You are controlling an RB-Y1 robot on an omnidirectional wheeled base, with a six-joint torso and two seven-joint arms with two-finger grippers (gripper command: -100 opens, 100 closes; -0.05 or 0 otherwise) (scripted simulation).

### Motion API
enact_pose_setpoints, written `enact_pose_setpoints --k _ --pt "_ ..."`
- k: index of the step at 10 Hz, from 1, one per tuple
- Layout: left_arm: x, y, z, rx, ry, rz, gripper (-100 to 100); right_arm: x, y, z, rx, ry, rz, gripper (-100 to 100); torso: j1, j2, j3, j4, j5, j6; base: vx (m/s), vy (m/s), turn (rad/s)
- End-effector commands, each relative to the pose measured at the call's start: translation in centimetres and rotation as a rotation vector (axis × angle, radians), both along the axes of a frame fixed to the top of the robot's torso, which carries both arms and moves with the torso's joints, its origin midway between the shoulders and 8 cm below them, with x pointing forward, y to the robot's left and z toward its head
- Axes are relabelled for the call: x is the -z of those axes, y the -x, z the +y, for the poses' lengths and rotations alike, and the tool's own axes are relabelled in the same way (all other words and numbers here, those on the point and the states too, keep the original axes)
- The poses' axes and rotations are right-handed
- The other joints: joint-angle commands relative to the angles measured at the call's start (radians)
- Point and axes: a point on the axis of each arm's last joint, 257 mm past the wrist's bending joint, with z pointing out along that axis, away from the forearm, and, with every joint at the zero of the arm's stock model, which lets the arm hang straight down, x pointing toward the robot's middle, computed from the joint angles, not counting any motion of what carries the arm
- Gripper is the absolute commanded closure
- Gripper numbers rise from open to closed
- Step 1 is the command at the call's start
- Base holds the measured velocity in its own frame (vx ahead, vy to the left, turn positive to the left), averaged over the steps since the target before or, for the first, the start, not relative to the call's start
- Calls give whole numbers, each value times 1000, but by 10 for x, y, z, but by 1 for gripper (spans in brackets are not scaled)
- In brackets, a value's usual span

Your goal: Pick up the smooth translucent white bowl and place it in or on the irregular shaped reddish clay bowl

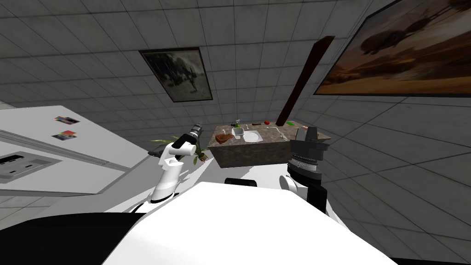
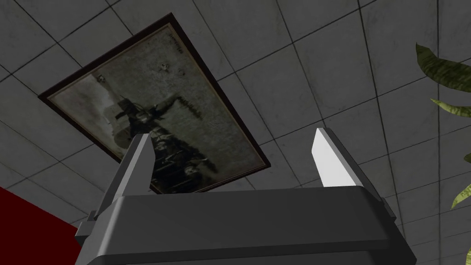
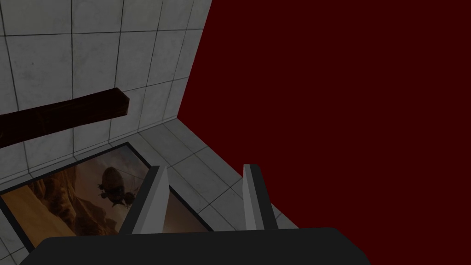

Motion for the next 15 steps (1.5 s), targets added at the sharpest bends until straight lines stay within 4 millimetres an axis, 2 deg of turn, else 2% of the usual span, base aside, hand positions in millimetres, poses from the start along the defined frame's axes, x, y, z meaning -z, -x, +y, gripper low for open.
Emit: enact_pose_setpoints --k 1,6,9,11,15 --pt "2 -4 10 -19 8 33 -100 0 0 0 0 0 0 0 0 0 0 0 0 0 -5 -56 11" --pt "20 -6 27 -64 29 133 -100 0 0 0 0 0 0 0 -2 0 0 0 0 0 3 -47 5" --pt "26 -12 46 -102 58 202 -100 0 0 0 0 0 0 0 -2 -1 0 0 0 0 8 -71 -18" --pt "37 -8 50 -119 65 246 -100 0 0 0 0 0 0 0 -3 -1 0 0 -1 0 13 -60 -7" --pt "52 -7 69 -167 107 346 -100 0 0 0 0 0 0 0 -4 -2 -1 0 -1 0 23 -85 -42"
